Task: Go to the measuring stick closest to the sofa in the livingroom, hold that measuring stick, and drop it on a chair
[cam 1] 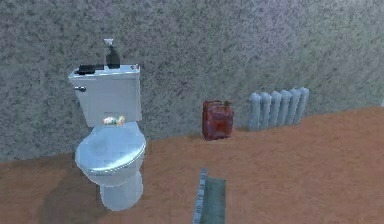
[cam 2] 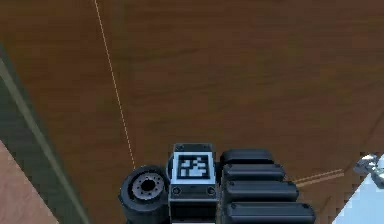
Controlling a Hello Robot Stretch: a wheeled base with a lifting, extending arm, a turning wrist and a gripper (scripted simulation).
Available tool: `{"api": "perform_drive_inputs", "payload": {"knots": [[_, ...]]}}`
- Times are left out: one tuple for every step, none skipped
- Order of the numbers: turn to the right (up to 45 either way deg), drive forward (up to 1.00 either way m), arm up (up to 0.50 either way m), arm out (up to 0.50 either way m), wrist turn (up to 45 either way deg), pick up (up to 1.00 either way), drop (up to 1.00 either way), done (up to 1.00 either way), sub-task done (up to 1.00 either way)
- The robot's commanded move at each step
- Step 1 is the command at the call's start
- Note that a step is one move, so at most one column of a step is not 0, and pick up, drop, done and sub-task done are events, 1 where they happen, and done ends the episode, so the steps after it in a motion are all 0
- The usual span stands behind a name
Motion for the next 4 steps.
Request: {"api": "perform_drive_inputs", "payload": {"knots": [[0.0, 0.4, 0.0, 0.0, 0.0, 0.0, 0.0, 0.0, 0.0], [-15.0, 0.0, 0.0, 0.0, 0.0, 0.0, 0.0, 0.0, 0.0], [0.0, 0.15, 0.0, 0.0, 0.0, 0.0, 0.0, 0.0, 0.0], [45.0, 0.0, 0.0, 0.0, 0.0, 0.0, 0.0, 0.0, 0.0]]}}
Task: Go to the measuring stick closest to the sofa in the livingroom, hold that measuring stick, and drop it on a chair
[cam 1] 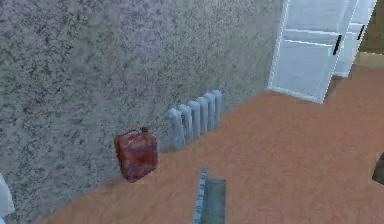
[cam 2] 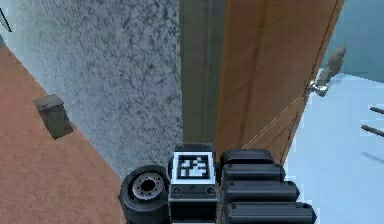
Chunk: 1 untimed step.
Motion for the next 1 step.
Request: {"api": "perform_drive_inputs", "payload": {"knots": [[36.0, 0.0, 0.0, 0.0, 0.0, 0.0, 0.0, 0.0, 0.0]]}}
